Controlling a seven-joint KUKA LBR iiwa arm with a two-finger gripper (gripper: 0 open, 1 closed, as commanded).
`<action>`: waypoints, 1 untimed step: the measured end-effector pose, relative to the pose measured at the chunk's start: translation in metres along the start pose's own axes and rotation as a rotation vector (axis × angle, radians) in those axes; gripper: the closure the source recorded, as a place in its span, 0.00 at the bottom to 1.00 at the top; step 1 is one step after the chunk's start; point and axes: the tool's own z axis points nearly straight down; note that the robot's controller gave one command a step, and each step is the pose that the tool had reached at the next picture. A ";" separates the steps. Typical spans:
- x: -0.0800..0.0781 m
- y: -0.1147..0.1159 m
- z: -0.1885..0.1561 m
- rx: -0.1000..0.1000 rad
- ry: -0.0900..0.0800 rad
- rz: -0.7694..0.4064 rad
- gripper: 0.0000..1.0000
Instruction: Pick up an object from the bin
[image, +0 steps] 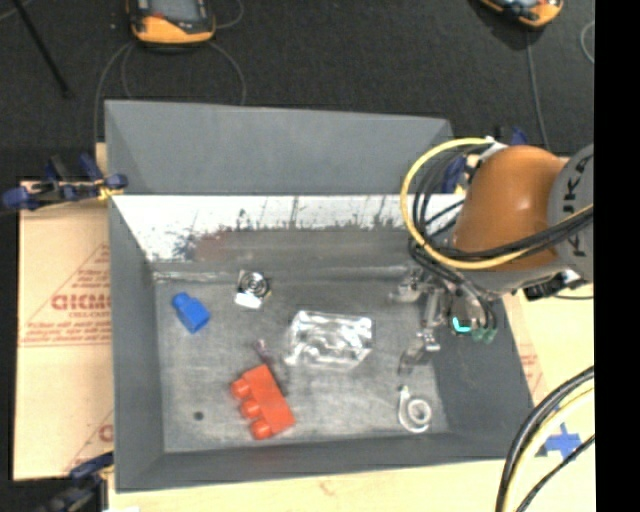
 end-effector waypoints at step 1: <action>-0.029 0.048 0.082 0.000 -0.011 -0.087 0.00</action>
Offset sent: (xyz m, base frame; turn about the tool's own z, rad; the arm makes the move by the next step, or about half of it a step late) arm 0.0298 0.0544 -0.0949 -0.0893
